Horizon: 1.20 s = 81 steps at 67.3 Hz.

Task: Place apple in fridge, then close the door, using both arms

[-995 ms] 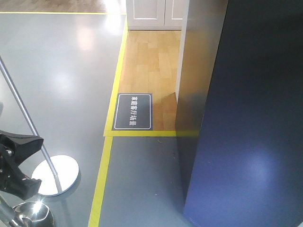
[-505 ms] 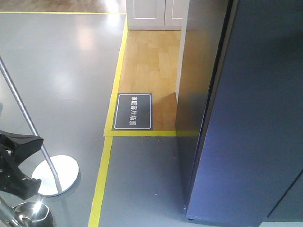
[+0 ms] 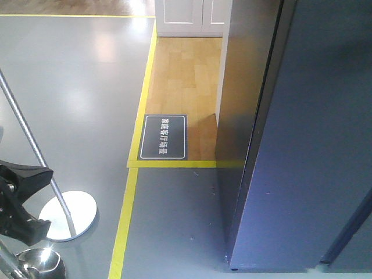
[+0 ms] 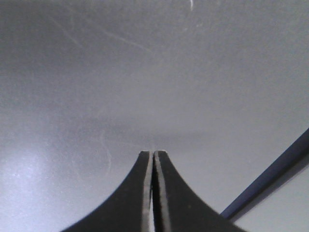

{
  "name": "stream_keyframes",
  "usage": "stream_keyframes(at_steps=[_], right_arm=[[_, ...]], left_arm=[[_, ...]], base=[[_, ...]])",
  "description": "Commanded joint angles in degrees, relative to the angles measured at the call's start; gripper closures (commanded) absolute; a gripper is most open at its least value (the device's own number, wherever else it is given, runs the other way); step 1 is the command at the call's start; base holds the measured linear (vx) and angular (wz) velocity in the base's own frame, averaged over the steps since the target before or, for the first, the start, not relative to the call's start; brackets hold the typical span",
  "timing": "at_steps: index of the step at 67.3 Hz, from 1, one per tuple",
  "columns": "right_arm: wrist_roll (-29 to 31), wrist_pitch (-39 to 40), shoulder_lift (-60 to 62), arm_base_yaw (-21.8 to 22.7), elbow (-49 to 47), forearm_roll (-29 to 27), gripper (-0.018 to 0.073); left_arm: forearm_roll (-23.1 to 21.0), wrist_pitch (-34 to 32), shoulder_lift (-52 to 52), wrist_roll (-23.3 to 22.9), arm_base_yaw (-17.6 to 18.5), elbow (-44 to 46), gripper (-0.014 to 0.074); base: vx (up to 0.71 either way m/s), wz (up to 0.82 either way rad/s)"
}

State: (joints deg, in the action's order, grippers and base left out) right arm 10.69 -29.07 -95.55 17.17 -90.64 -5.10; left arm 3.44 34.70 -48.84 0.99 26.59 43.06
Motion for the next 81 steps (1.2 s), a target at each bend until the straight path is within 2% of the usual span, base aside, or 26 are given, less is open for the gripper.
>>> stream_keyframes(at_steps=[1, 15, 31, 37, 46, 57, 62, 74, 81], right_arm=[[0.7, 3.9, 2.9, 0.3, -2.0, -0.6, 0.0563], [0.7, -1.9, 3.0, 0.3, -2.0, -1.7, 0.0563], [2.8, -15.1, 3.6, -0.5, -2.0, -0.8, 0.0563], [3.1, -17.5, 4.9, -2.5, -2.0, 1.5, 0.0563], [0.1, -19.9, 8.3, -7.1, -2.0, 5.1, 0.0563], [-2.4, -23.2, 12.8, -13.1, -1.6, 6.5, 0.0563], [-2.6, -22.5, 16.2, -14.7, 1.6, 6.3, 0.0563], [-3.3, -17.2, 28.2, -17.7, 16.0, 5.1, 0.0563], [-3.2, -17.8, 36.0, -18.5, 23.0, 4.3, 0.0563]], left_arm=[[-0.1, -4.1, 0.5, -0.3, 0.0, 1.3, 0.0603], [-0.1, -4.1, 0.5, -0.3, 0.0, 1.3, 0.0603], [-0.1, -4.1, 0.5, -0.3, 0.0, 1.3, 0.0603], [-0.1, -4.1, 0.5, -0.3, 0.0, 1.3, 0.0603], [-0.1, -4.1, 0.5, -0.3, 0.0, 1.3, 0.0603], [-0.1, -4.1, 0.5, -0.3, 0.0, 1.3, 0.0603], [-0.1, -4.1, 0.5, -0.3, 0.0, 1.3, 0.0603], [-0.1, -4.1, 0.5, -0.3, 0.0, 1.3, 0.0603], [-0.1, -4.1, 0.5, -0.3, 0.0, 1.3, 0.0603]], base=[[0.00, 0.00], [0.00, 0.00], [0.00, 0.00], [0.00, 0.00], [0.00, 0.00], [0.00, 0.00], [0.00, 0.00], [0.00, 0.00], [0.00, 0.00]])
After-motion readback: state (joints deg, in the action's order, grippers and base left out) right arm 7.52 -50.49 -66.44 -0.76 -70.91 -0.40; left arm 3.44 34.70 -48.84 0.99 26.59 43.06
